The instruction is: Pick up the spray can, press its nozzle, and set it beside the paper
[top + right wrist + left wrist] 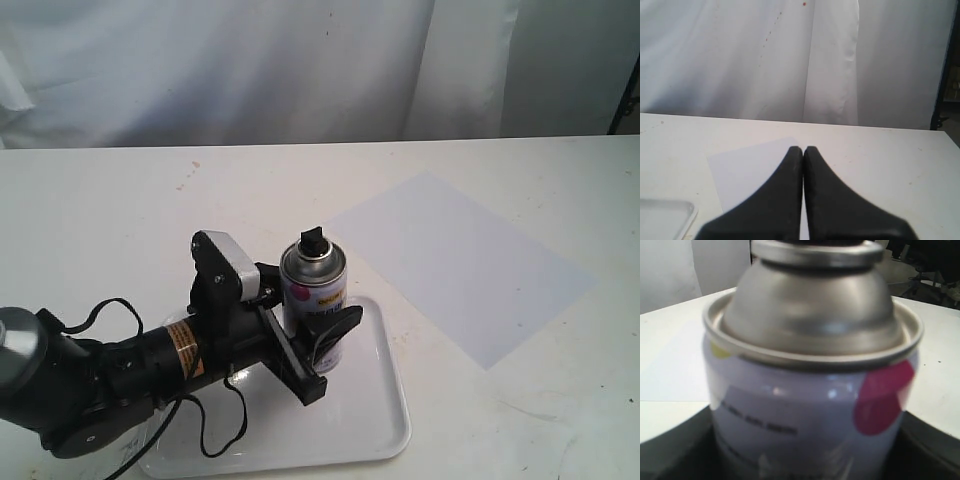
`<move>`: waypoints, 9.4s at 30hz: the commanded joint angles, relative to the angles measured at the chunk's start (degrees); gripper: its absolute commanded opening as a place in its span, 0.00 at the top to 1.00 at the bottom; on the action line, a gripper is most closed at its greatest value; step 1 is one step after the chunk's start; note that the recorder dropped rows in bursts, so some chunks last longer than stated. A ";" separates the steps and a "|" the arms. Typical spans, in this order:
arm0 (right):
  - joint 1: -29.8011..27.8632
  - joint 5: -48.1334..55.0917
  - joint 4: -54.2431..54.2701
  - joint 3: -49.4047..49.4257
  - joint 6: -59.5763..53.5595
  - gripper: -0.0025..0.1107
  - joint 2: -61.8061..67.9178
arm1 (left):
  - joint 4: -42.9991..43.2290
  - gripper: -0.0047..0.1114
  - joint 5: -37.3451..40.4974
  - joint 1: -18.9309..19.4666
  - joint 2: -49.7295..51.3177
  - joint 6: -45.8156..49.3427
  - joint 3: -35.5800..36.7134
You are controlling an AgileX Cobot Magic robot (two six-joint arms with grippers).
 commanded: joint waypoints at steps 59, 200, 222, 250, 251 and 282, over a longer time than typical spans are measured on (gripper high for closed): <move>0.24 4.16 2.02 0.23 0.22 0.98 0.18 | 27.54 0.77 4.73 6.78 8.16 -13.42 -17.63; 0.24 4.11 2.00 0.23 5.19 0.98 0.18 | 35.24 0.31 1.83 11.35 8.09 -19.74 -18.32; 0.24 4.00 2.00 0.23 5.32 0.98 0.18 | 45.27 0.23 16.07 11.45 -4.42 -33.92 -18.32; 0.24 4.00 2.00 0.23 5.32 0.98 0.18 | 76.37 0.96 26.88 11.45 -35.88 -81.07 -13.75; 0.24 4.00 2.00 0.23 5.32 0.98 0.18 | 76.37 0.96 27.21 11.45 -37.17 -81.43 -12.90; 0.44 4.07 2.00 0.23 5.32 0.98 0.18 | 76.37 0.96 60.44 16.02 -63.89 -83.79 5.02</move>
